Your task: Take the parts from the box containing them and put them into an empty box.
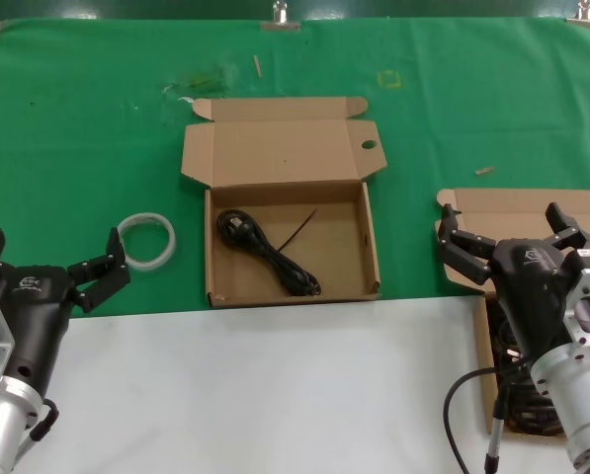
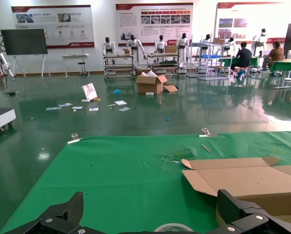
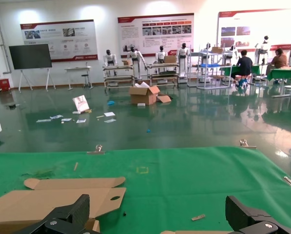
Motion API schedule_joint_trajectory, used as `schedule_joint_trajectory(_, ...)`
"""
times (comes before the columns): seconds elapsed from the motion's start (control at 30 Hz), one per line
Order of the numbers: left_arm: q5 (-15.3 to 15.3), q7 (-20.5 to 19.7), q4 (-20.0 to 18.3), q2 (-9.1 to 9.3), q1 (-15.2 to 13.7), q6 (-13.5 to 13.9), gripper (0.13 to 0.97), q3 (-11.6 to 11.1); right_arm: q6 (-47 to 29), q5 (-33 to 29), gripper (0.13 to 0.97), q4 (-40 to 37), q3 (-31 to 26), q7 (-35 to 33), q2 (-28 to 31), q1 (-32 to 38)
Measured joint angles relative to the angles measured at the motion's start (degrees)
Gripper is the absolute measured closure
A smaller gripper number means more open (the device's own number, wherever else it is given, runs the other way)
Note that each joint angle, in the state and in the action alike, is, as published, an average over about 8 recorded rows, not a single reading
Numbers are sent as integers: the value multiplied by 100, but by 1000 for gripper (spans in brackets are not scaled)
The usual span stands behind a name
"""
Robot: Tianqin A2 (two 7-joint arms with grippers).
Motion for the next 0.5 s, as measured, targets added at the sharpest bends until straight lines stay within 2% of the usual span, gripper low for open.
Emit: schedule_joint_trajectory(0.5,0,0,0,0,0,0,132,0,0,0,129,0,0,0,0,0)
